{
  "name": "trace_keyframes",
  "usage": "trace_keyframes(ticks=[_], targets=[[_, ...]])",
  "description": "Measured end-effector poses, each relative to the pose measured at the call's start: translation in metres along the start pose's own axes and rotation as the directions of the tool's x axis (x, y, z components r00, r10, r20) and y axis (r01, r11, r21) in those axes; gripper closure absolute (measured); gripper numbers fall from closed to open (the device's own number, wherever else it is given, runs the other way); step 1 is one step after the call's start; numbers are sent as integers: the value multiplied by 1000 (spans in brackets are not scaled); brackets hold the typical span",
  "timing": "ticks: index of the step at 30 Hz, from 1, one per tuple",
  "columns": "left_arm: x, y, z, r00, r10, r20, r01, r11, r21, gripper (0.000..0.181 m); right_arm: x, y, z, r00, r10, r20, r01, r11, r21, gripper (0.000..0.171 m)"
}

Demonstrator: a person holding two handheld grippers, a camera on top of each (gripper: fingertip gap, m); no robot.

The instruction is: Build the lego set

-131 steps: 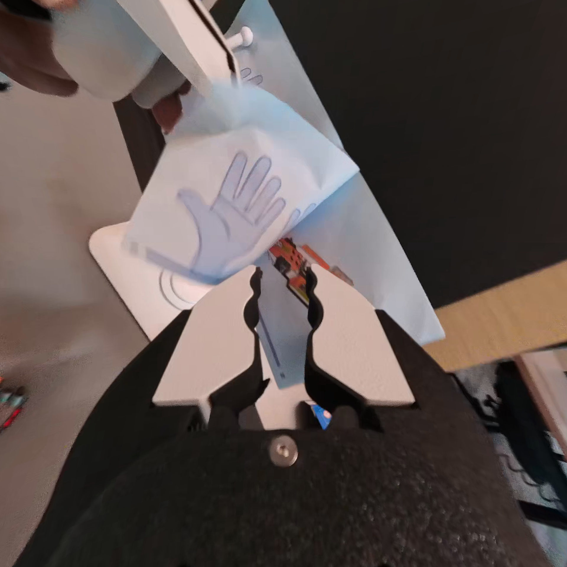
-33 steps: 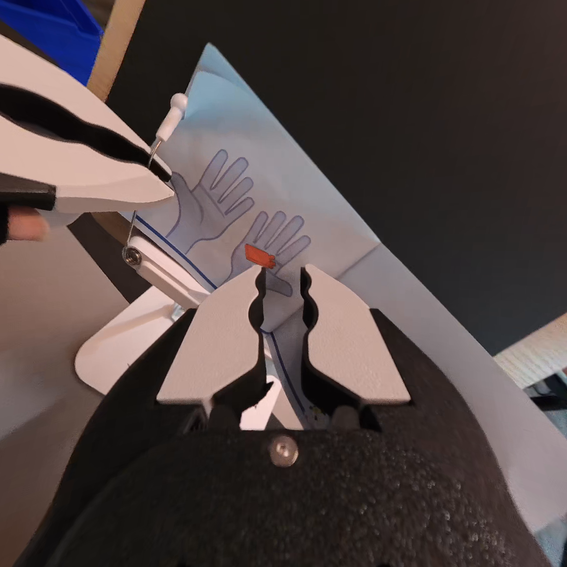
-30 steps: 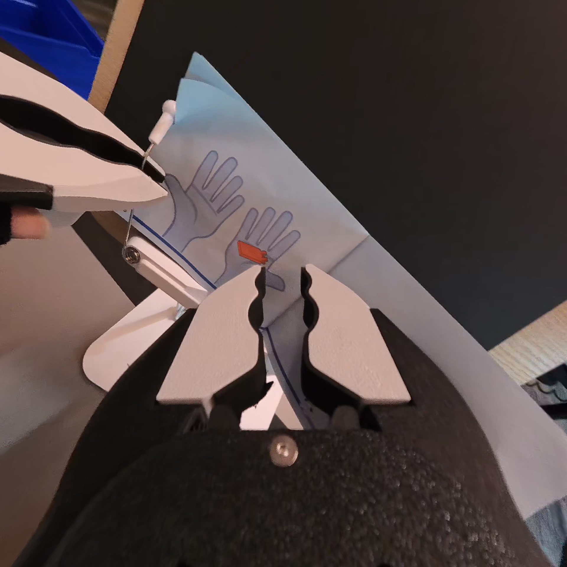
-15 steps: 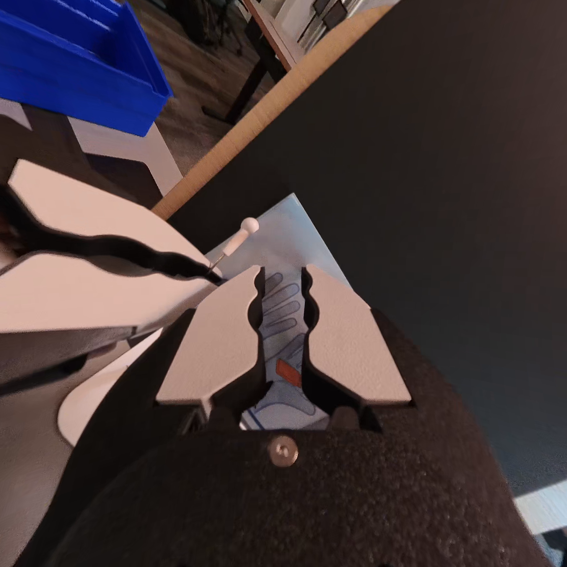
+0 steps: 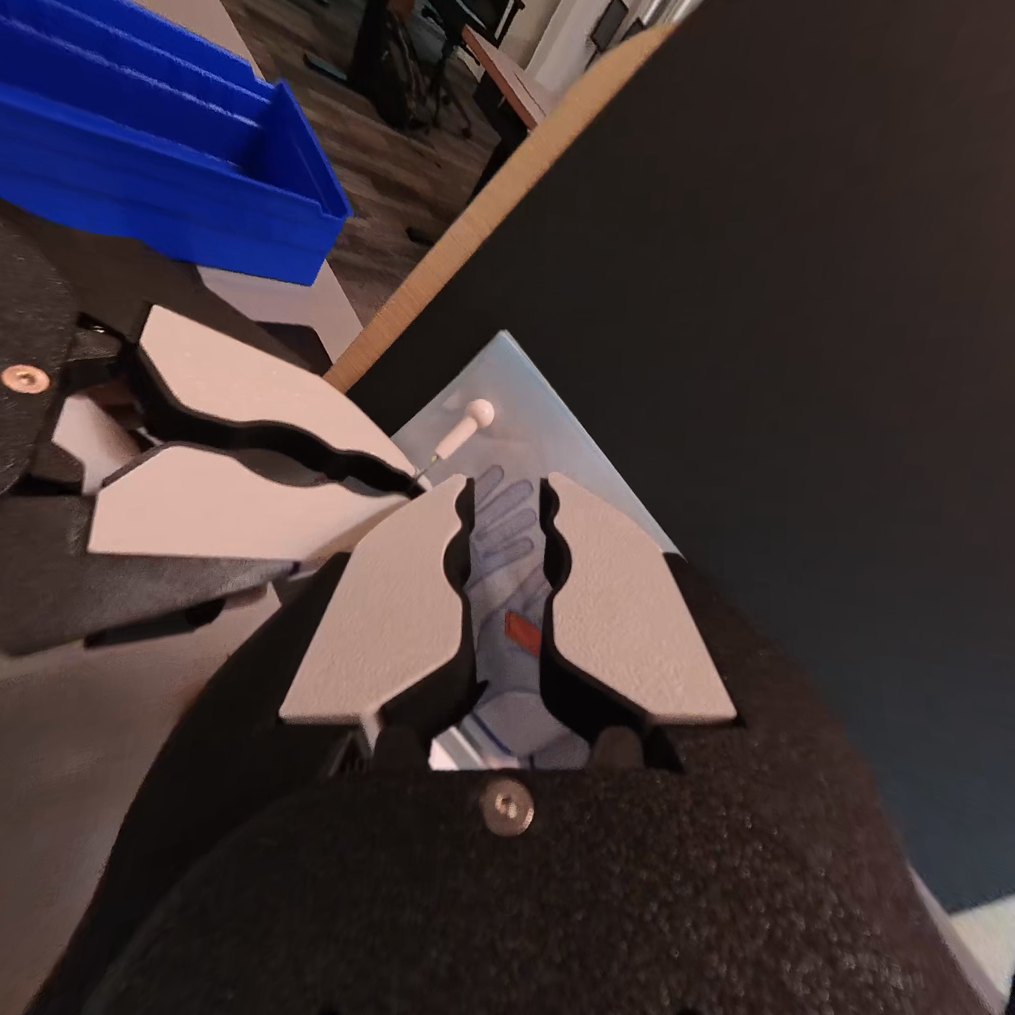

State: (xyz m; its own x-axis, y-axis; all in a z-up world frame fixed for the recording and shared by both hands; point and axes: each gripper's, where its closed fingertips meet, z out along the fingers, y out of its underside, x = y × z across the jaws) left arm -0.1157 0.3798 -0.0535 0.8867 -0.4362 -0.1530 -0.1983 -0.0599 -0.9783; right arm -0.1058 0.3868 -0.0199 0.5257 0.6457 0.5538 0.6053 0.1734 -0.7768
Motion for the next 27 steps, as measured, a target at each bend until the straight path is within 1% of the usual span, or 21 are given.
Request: trace_keyframes(ticks=[4, 8, 12, 15, 18, 23, 25, 27], targets=[[-1, 0, 0, 1000, -3, 6, 3, 1000, -6, 175, 15, 27, -31, 996, 66, -62, -68, 997, -32, 150], [-2, 0, 2, 1000, 8, 18, -8, 1000, -12, 175, 41, 73, -61, 981, 88, -172, -106, 989, -98, 151], [-7, 0, 6, 999, 27, 26, -26, 999, -30, 175, 63, 117, -78, 962, 142, -232, -177, 974, -139, 151], [-15, 1, 11, 999, 27, 26, -26, 999, -38, 175, 72, 139, -84, 953, 157, -260, -200, 968, -148, 150], [-21, 1, 16, 999, 39, 17, -39, 998, -42, 175, 74, 152, -85, 950, 155, -270, -201, 968, -150, 149], [-29, 2, 23, 996, 93, -2, -93, 994, -50, 174, 81, 156, -86, 938, 108, -329, -165, 975, -149, 149], [-28, 1, 20, 996, 86, -18, -87, 994, -68, 173, 83, 157, -87, 937, 106, -334, -163, 976, -147, 149], [-29, -2, 10, 996, 93, 16, -92, 993, -71, 171, 82, 157, -87, 936, 118, -331, -171, 976, -134, 149]])
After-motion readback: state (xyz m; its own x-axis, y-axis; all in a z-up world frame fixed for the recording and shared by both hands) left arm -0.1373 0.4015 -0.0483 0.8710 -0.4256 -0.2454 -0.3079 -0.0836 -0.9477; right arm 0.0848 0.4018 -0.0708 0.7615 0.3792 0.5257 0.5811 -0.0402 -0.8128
